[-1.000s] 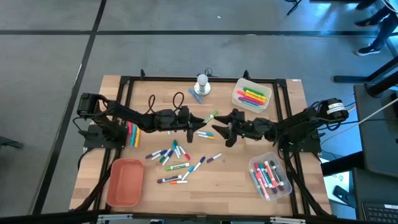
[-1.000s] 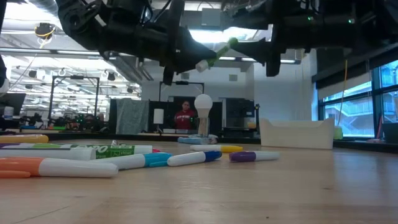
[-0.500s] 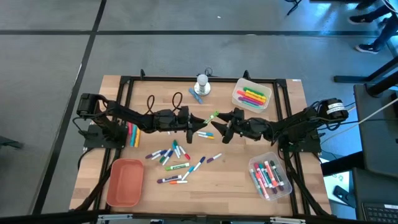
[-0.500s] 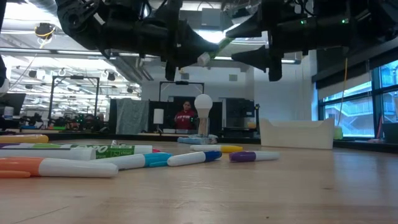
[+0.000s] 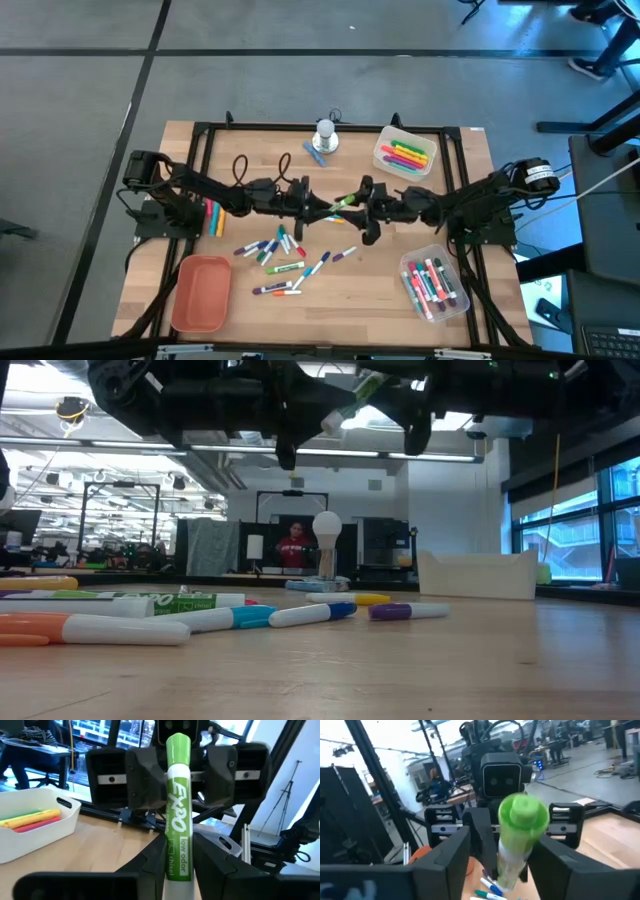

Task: Pick & Place Markers
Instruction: Put the medium light green marker pen into the transparent bin

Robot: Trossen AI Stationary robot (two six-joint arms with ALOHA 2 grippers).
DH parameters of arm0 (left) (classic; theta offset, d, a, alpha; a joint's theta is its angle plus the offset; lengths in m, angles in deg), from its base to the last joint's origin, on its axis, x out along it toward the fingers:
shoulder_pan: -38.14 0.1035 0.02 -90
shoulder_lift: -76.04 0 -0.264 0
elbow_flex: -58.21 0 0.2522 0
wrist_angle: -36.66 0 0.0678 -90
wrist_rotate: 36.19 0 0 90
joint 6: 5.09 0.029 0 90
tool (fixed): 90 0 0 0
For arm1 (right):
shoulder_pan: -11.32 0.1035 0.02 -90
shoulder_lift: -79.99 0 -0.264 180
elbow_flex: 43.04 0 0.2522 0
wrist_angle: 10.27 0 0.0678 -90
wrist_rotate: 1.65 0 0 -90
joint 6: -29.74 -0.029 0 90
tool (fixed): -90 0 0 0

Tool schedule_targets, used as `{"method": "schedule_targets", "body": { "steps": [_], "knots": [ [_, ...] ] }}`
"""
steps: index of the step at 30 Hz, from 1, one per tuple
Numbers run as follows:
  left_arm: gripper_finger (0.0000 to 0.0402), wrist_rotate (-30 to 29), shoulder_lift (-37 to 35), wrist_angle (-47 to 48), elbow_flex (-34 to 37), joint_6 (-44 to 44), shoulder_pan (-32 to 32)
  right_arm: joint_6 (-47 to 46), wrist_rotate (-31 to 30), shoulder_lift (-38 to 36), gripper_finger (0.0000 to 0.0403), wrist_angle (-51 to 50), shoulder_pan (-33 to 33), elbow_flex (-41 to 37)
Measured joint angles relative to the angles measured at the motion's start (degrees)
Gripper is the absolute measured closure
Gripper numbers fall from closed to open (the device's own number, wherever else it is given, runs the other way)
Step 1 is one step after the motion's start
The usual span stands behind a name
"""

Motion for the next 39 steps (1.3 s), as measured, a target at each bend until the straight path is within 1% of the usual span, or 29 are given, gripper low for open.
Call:
{"method": "schedule_targets", "body": {
  "steps": [2, 5, 8, 9, 17, 20, 22, 24, 28, 32, 34, 35, 37, 39],
  "knots": [
    [0.0325, -0.09, 0.00, -0.04, 0.00, -0.01, -0.21, 0.03, -0.24, 0.00, 0.0243, -2.88, -0.02, 1.13],
    [0.0327, -0.24, 0.00, -0.02, 0.00, 0.23, -0.36, -0.02, -2.55, 0.44, 0.0279, -7.28, 0.04, 2.09],
    [0.0323, 0.73, 0.04, 0.50, 0.02, 1.19, -0.36, 0.36, -3.15, 1.67, 0.0328, -7.05, 0.08, 2.19],
    [0.0319, 1.21, 0.04, 0.59, 0.04, 1.88, -0.36, 0.95, -3.45, 2.12, 0.0337, -6.63, 0.10, 2.19],
    [0.0293, 1.78, 0.07, 2.31, 0.09, 3.25, -0.62, 4.19, -6.51, 3.71, 0.0337, -5.70, 0.84, 2.32],
    [0.0287, 0.42, -0.01, 4.51, -0.05, 5.15, -0.71, 6.39, -8.08, 3.78, 0.0337, -7.28, 1.60, 3.09],
    [0.0283, -0.13, -0.04, 6.82, -0.11, 6.50, -0.80, 7.11, -9.03, 3.22, 0.0337, -11.47, 2.20, 4.69],
    [0.0279, -0.31, -0.04, 9.38, -0.11, 7.90, -0.78, 7.45, -11.29, 1.58, 0.0337, -21.28, 3.08, 7.56],
    [0.0268, -0.58, -0.02, 13.79, -0.09, 9.17, -0.78, 4.50, -17.31, -0.36, 0.0337, -50.43, 4.95, 16.53],
    [0.0252, -0.29, -0.02, 15.07, -0.07, 9.15, -0.80, -2.66, -18.74, -0.32, 0.0337, -79.10, 6.35, 28.15],
    [0.0242, -0.35, -0.02, 15.51, -0.07, 9.27, -0.78, -7.55, -17.01, -0.21, 0.0337, -92.21, 6.80, 33.22],
    [0.0238, -0.43, -0.02, 15.96, -0.07, 9.72, -0.78, -10.42, -15.16, -0.15, 0.0337, -98.98, 6.98, 35.30],
    [0.0231, -2.21, -0.02, 18.02, -0.07, 10.84, -0.67, -16.61, -8.34, -0.13, 0.0337, -111.61, 7.12, 38.94],
    [0.0226, -6.02, -0.02, 20.91, -0.04, 11.14, -0.67, -23.14, -0.19, -0.13, 0.0337, -122.01, 7.34, 41.04]
  ]
}}
